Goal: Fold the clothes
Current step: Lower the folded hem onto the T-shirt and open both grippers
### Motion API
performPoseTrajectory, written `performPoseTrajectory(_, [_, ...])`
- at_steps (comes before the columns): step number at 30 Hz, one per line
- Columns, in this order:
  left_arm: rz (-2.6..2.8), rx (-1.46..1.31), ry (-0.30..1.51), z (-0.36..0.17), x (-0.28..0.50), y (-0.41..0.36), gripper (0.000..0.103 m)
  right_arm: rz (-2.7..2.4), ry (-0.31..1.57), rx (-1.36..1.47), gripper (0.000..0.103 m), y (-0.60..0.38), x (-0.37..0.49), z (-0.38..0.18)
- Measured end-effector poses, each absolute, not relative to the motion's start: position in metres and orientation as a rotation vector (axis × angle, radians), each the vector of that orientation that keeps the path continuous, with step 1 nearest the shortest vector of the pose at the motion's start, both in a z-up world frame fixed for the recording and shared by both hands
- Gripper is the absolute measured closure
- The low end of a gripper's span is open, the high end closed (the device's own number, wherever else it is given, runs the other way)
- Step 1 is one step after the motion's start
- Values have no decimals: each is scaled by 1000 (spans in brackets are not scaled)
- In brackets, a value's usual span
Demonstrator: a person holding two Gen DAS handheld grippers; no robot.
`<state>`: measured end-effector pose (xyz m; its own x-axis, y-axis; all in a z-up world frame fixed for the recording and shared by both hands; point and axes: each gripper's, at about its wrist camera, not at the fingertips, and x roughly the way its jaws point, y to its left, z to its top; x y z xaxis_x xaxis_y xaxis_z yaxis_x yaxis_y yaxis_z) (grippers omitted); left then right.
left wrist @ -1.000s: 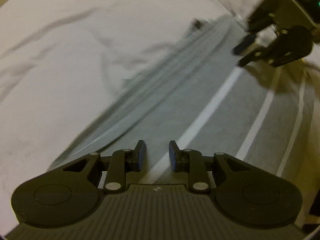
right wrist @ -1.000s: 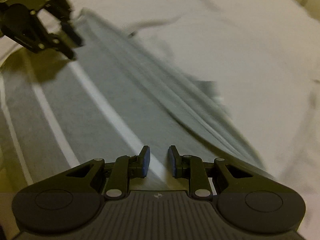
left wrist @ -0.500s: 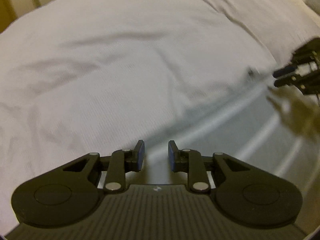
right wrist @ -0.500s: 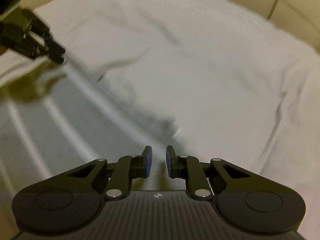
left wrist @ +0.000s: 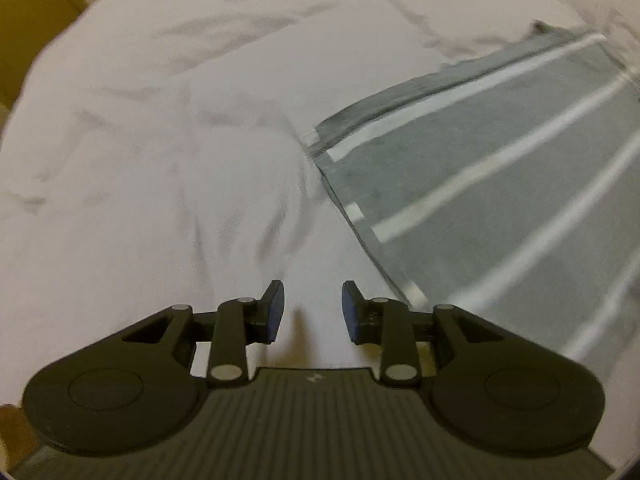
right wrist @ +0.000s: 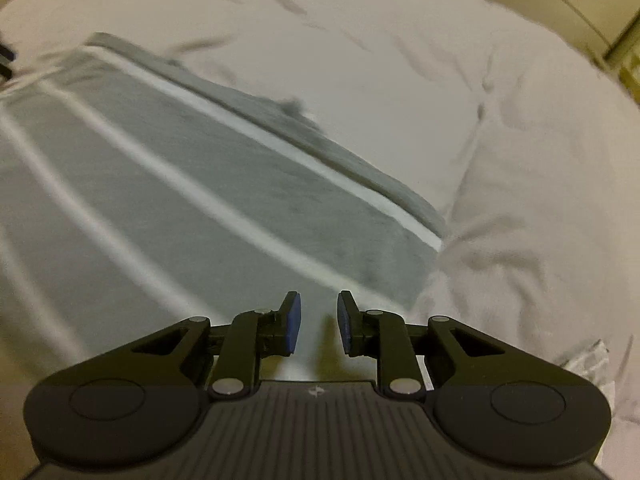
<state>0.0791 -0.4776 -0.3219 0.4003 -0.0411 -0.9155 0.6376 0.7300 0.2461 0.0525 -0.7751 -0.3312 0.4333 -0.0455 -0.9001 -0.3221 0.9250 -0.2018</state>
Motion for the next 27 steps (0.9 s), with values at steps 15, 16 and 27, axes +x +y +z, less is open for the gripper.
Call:
performPoseTrajectory(15, [-773,1459,644,-394,-138,-540,47,381,943,-989,49,-692,-88,-366])
performPoseTrajectory(16, [-750,1472,629,-399,-136,-539,47,366,942,-1016,49,-695,-87,-372])
performPoseTrajectory(27, [-742,1457,590,-402,-117,-525,102,258,975,-1108,103,-719,-77,-394])
